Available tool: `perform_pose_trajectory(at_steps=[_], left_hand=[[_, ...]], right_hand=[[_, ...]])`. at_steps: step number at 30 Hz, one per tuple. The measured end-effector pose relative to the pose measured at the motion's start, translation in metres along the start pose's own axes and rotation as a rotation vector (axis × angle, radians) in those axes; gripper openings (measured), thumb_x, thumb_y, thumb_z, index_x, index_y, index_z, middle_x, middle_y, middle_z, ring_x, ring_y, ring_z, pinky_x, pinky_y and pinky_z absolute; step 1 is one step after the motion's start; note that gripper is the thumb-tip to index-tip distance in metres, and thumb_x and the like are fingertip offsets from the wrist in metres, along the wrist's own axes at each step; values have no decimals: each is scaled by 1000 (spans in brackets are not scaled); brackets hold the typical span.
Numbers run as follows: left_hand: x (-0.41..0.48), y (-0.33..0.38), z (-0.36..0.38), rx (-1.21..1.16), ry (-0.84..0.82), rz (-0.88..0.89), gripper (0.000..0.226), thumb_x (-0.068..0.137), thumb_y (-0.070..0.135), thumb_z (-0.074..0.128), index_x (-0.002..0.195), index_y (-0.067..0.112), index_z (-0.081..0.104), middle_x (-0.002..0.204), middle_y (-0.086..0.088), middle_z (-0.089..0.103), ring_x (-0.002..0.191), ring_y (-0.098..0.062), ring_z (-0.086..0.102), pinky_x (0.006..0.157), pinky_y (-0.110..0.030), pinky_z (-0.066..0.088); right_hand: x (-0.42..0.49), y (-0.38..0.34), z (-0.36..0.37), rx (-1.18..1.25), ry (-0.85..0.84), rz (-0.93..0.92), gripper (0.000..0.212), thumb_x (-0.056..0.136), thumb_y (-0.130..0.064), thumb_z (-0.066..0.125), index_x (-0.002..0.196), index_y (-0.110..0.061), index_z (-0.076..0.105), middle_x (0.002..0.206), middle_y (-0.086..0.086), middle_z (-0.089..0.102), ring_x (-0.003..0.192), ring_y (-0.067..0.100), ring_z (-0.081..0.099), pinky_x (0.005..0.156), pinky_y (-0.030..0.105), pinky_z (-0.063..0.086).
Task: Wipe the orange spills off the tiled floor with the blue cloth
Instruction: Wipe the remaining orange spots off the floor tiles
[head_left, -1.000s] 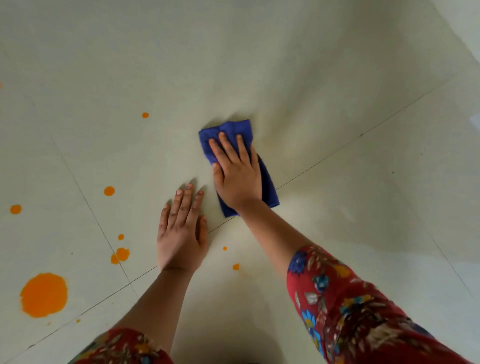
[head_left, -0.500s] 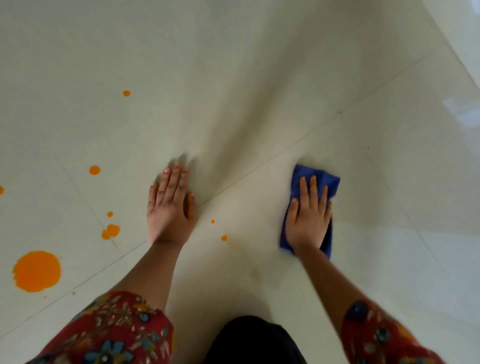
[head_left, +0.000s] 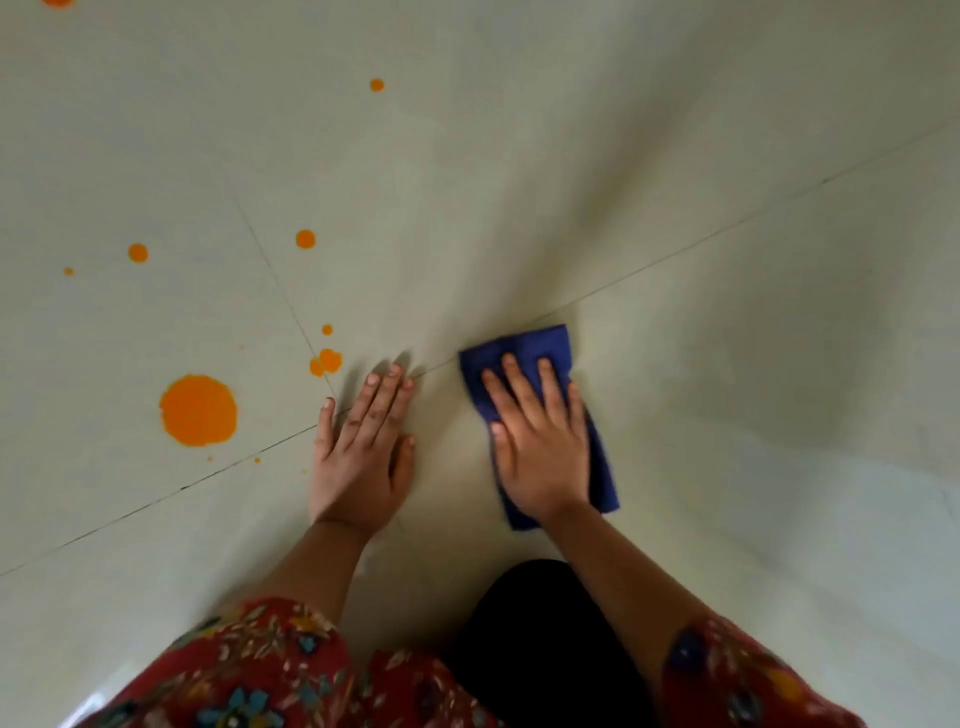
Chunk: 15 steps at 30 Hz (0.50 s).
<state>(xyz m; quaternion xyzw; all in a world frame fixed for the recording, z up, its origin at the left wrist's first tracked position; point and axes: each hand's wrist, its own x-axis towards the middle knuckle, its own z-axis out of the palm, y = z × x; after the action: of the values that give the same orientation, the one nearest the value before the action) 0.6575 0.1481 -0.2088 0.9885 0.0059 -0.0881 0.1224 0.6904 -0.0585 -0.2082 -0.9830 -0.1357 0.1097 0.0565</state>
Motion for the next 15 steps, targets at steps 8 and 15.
perform_pose_trajectory(at_steps=[8, 15], left_hand=[[-2, -5, 2, -11, 38, 22, 57, 94, 34, 35, 150, 23, 31, 158, 7, 23, 145, -7, 19, 119, -41, 4], [-3, -7, 5, -44, 72, 23, 59, 93, 34, 41, 150, 22, 33, 158, 8, 23, 146, -8, 20, 120, -42, 5]], right_hand=[[101, -35, -7, 90, 156, 434, 57, 97, -41, 30, 153, -30, 26, 161, -5, 21, 148, 31, 17, 118, 52, 17], [35, 19, -1, -45, 94, 135, 54, 98, -39, 31, 151, -31, 29, 160, -5, 25, 148, 29, 19, 115, 55, 22]])
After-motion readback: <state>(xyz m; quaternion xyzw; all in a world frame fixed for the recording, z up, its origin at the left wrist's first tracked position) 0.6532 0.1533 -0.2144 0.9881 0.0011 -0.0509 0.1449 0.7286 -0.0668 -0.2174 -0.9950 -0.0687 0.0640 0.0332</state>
